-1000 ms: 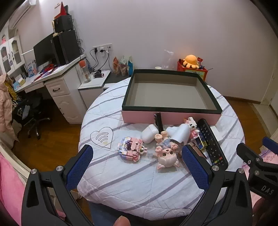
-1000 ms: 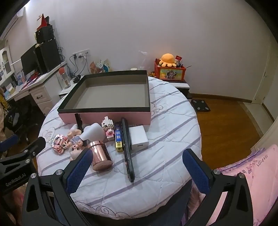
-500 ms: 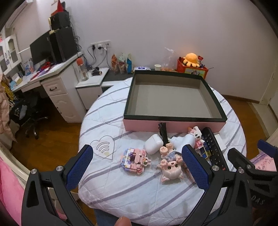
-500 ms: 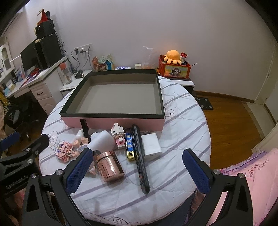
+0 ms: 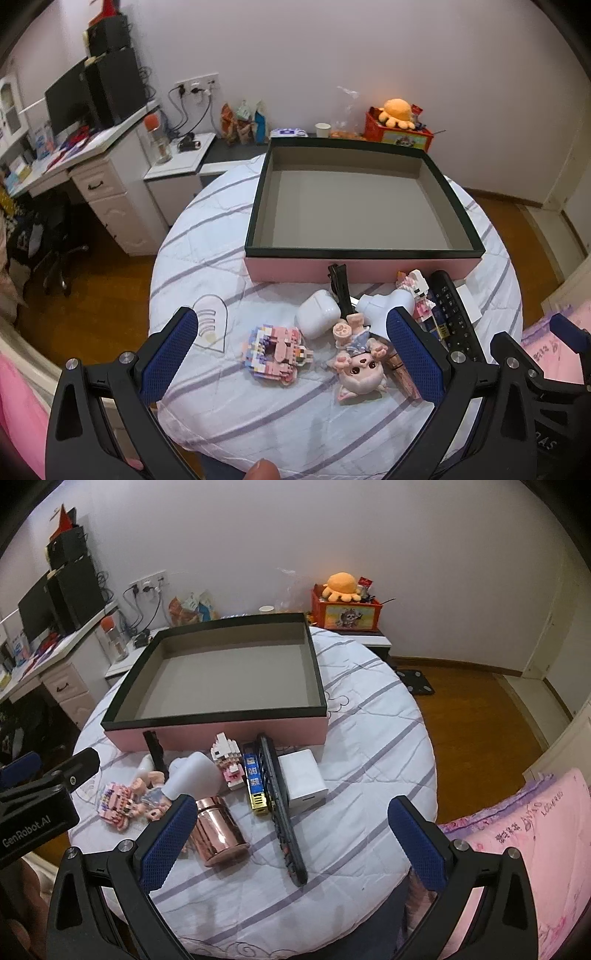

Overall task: Organize rigid objects
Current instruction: 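Move the right gripper toward the black TV remote beside the tray, then grasp the black TV remote with the right gripper and lift it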

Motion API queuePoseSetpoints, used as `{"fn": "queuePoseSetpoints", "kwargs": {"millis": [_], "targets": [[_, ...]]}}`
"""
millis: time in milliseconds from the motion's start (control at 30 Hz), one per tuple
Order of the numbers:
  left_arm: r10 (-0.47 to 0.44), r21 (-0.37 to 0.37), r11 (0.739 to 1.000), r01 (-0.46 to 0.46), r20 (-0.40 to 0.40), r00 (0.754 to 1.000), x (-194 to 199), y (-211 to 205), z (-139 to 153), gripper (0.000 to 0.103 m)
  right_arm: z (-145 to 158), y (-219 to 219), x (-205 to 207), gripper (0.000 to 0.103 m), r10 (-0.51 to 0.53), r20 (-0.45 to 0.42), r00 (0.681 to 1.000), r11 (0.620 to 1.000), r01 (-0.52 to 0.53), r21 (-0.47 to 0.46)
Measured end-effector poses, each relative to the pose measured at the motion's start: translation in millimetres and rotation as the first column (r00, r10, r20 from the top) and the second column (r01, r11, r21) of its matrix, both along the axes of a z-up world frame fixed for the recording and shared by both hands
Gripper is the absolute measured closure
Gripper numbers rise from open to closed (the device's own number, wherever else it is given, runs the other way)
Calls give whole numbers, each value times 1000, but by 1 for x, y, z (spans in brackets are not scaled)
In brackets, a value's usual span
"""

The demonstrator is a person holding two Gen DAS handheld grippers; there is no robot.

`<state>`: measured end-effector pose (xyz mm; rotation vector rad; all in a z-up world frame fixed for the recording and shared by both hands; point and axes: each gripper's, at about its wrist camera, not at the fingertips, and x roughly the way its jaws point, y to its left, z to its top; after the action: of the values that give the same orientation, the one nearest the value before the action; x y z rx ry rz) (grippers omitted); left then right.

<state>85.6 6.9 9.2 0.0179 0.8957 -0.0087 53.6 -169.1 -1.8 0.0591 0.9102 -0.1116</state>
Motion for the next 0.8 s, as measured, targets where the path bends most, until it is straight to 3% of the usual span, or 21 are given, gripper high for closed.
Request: {"fn": "queuePoseSetpoints", "kwargs": {"millis": [367, 800], "targets": [[143, 31, 989, -143, -8, 990, -13, -7, -15, 0, -25, -15, 20, 0, 185, -42, 982, 983, -183, 31], [49, 49, 998, -48, -29, 998, 7, -2, -39, 0, -52, -14, 32, 3, 148, -114, 982, 989, -144, 38]]}}
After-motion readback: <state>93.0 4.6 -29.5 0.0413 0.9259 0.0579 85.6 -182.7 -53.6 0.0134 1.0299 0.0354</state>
